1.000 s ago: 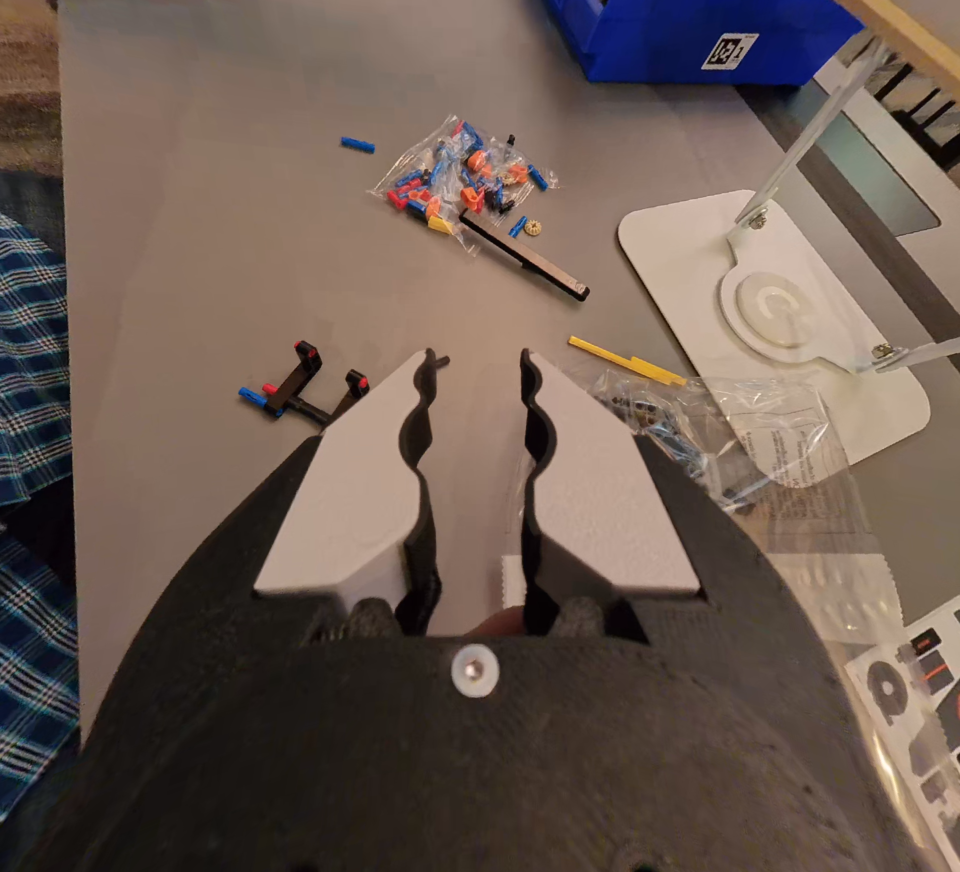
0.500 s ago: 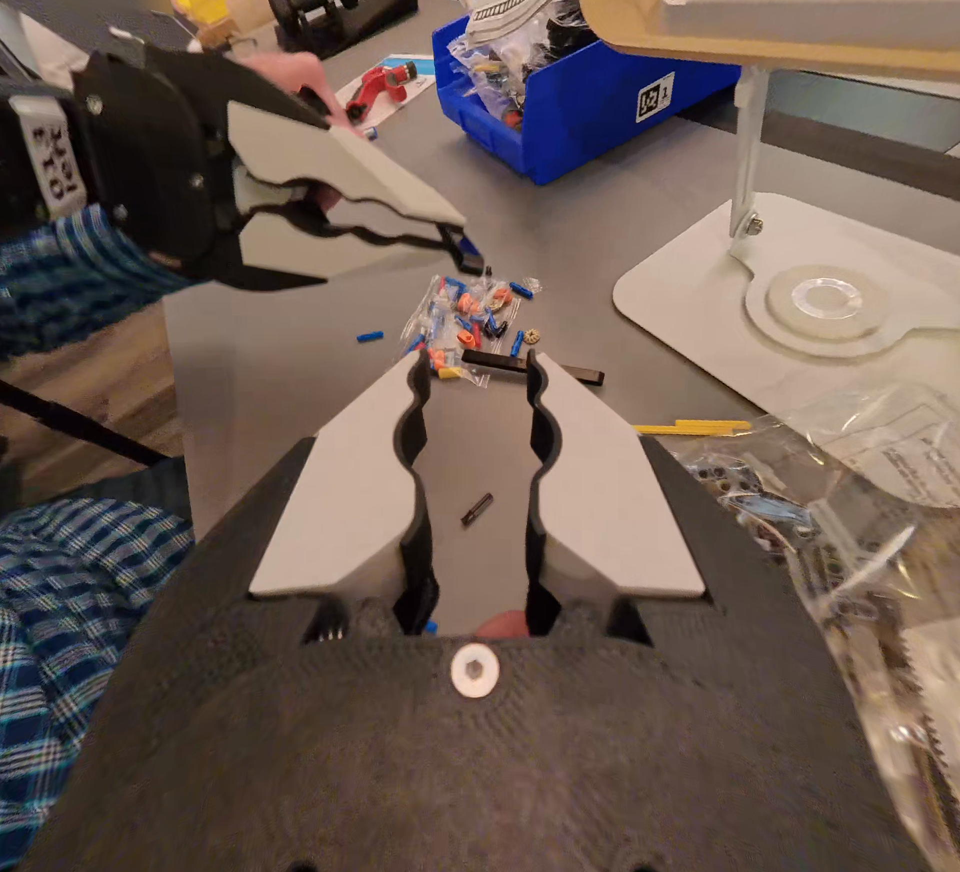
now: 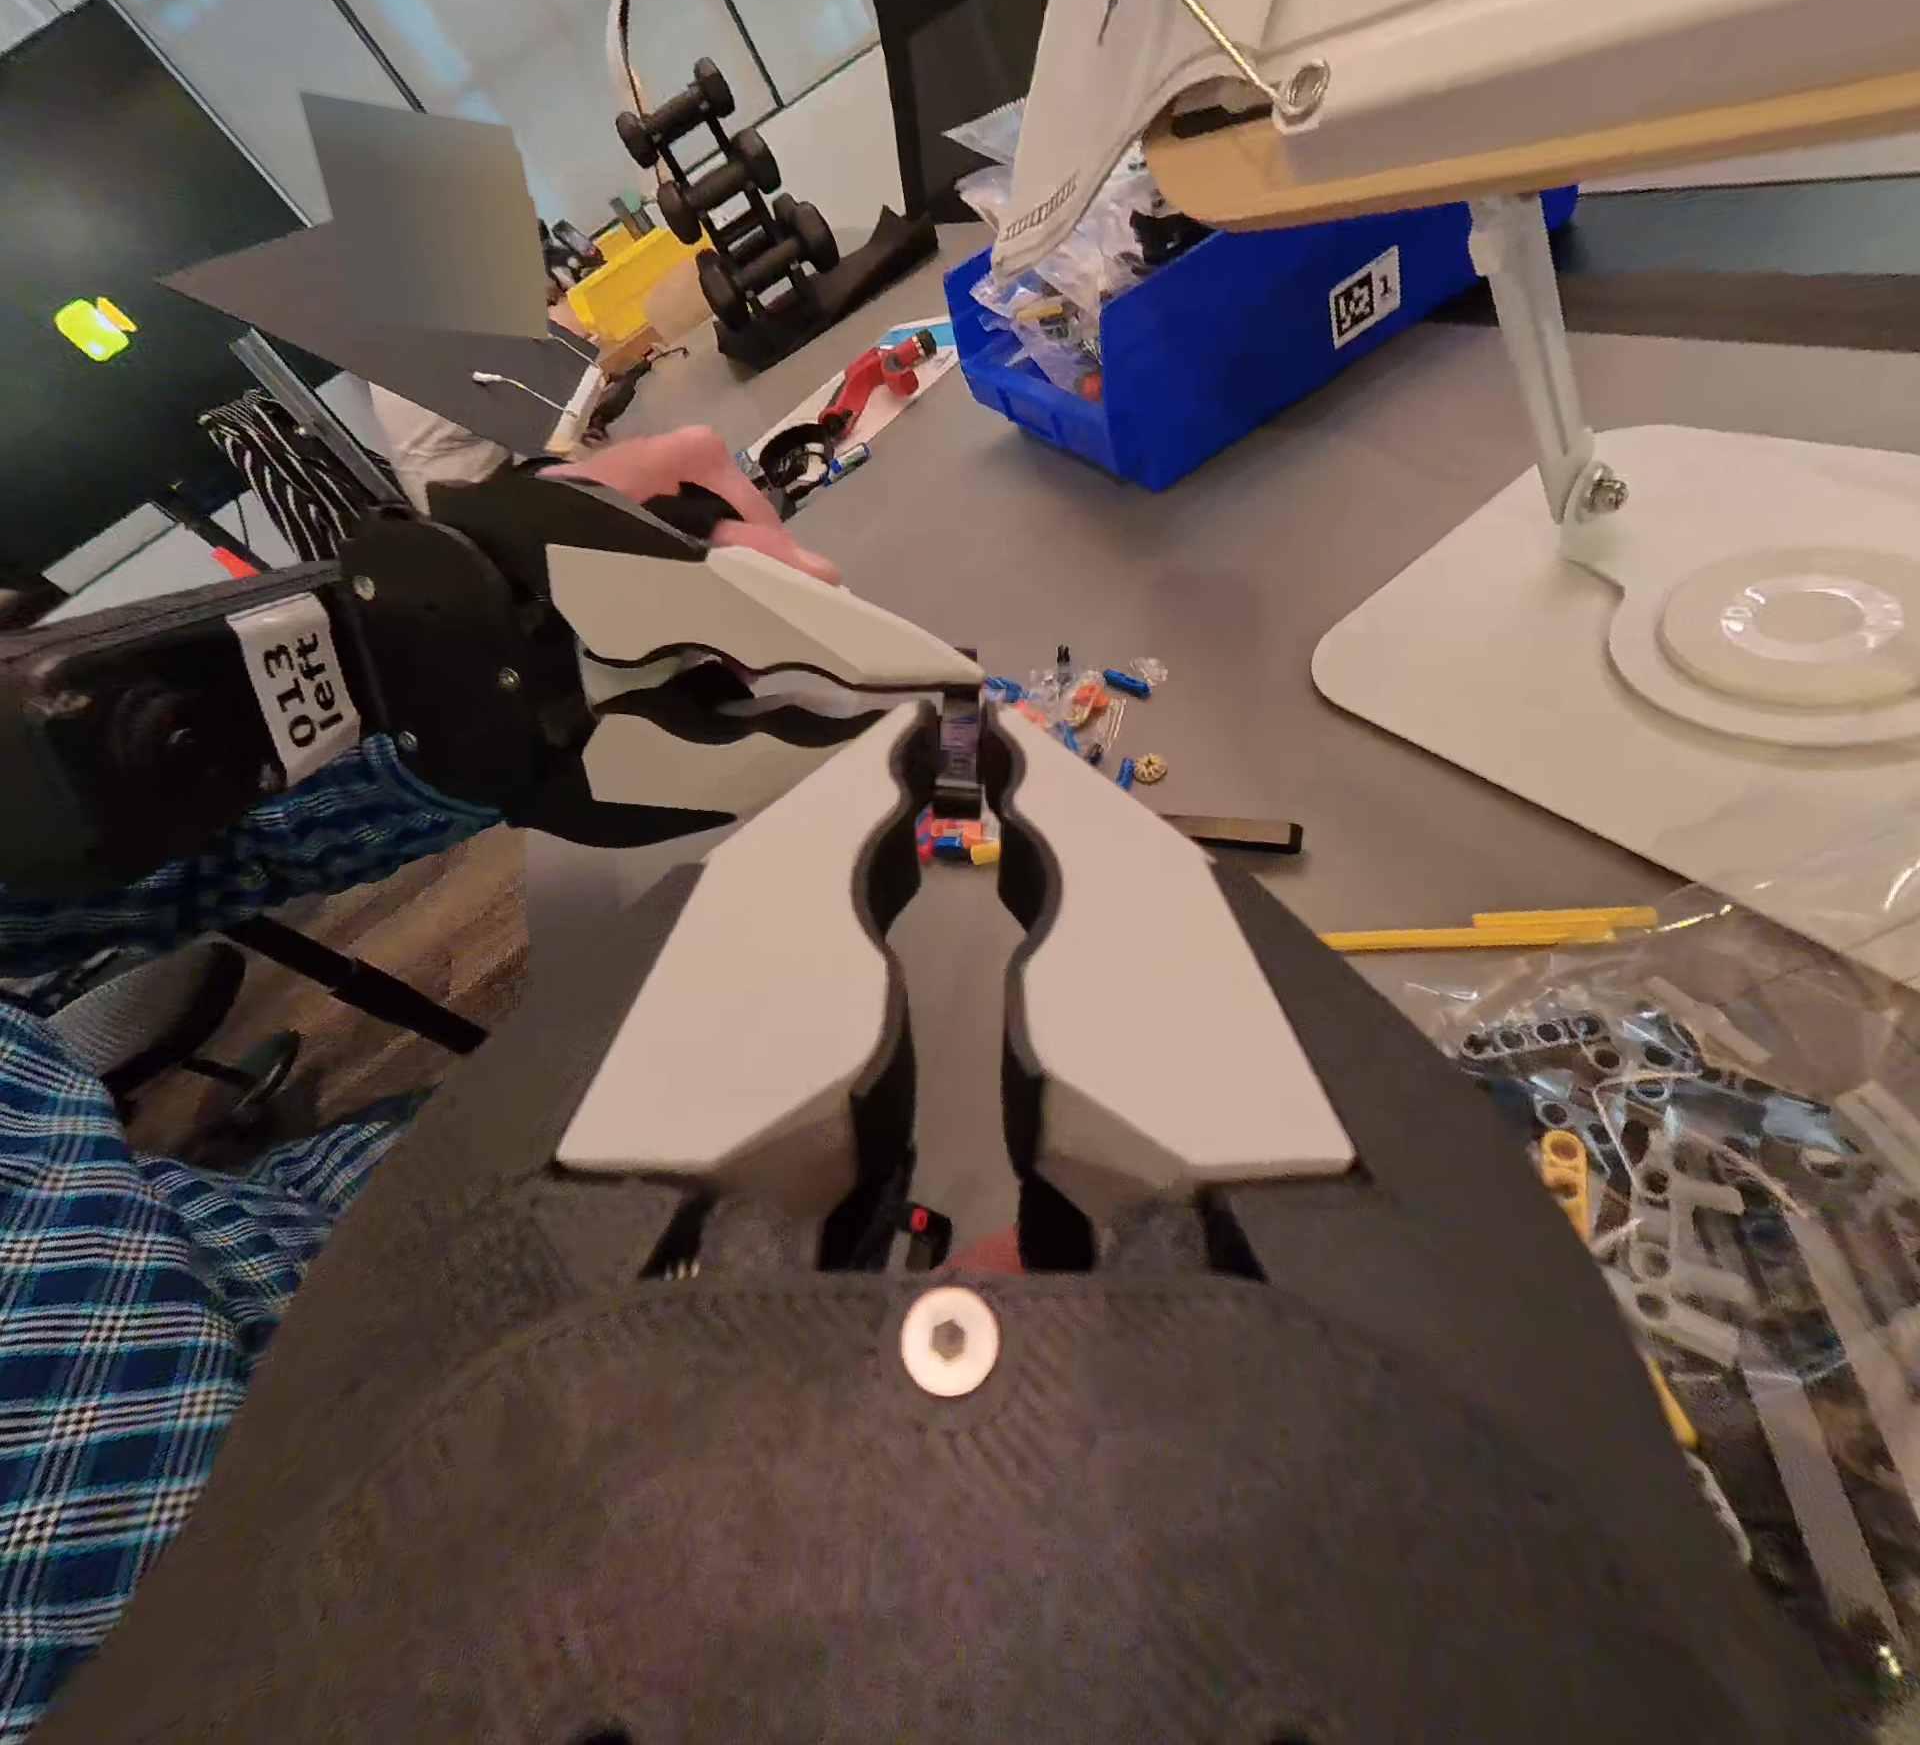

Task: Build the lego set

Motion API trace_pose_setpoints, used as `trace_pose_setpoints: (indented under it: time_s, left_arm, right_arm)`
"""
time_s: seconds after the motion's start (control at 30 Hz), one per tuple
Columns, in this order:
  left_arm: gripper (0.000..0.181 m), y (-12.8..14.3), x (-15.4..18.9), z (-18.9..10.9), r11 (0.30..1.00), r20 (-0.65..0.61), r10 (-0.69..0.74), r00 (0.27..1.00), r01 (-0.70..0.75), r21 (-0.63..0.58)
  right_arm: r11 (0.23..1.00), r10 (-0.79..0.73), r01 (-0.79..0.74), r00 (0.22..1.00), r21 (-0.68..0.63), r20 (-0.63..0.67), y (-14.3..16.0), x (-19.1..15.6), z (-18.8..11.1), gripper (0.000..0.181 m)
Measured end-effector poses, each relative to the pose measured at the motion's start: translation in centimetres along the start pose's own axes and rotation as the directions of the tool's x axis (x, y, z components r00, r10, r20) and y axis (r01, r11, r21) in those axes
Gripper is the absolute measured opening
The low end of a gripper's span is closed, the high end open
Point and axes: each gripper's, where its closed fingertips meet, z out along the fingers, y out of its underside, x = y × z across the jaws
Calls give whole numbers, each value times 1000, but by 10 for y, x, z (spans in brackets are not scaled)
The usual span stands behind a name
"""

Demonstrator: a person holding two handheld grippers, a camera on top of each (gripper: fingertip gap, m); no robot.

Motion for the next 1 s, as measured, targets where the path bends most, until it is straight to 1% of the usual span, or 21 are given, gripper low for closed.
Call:
trace_pose_setpoints:
  time_s: [0.17,0.27,0.3,0.37,0.4,0.47,0.53,0.6,0.67,0.7,0.9,0.93,1.0]
  left_arm:
    - [4,0,2,0,999,5,-42,999,42,12]
    - [4,-3,4,-2,997,2,-68,998,68,37]
    - [11,-7,7,-5,993,-38,-90,995,92,71]
    - [23,-14,9,-12,973,-117,-192,974,205,108]
    - [26,-16,9,-16,962,-154,-227,962,246,118]
    - [30,-14,8,-21,956,-191,-253,948,276,103]
    - [29,-14,16,-24,957,-258,-255,932,282,72]
    - [20,-18,23,-28,956,-319,-251,914,287,69]
    - [13,-23,32,-32,945,-396,-274,876,322,59]
    - [9,-23,33,-34,939,-410,-288,865,339,56]
    - [9,-21,41,-42,895,-490,-376,787,446,30]
    - [15,-19,45,-42,889,-508,-390,768,457,8]
    - [13,-17,52,-42,890,-515,-393,762,455,-6]
  right_arm:
    - [1000,13,-12,1000,-29,26,1,1,1,4]
    - [999,-19,20,999,-34,35,2,-1,0,4]
    - [998,-34,36,999,-45,42,2,-3,0,4]
    - [995,-72,75,996,-68,45,3,-4,-2,4]
    - [990,-101,105,994,-89,48,4,-5,-3,5]
    - [980,-155,164,984,-111,91,4,-12,-4,5]
    - [956,-223,248,961,-156,163,9,-25,-3,5]
    - [914,-306,350,927,-205,216,16,-35,0,4]
    - [868,-372,432,893,-245,255,22,-42,3,4]
    - [850,-392,460,878,-257,276,24,-45,5,5]
    - [804,-420,526,833,-278,361,31,-53,10,4]
    - [798,-424,536,824,-275,375,32,-55,10,4]
    - [777,-443,565,805,-278,395,34,-58,12,4]
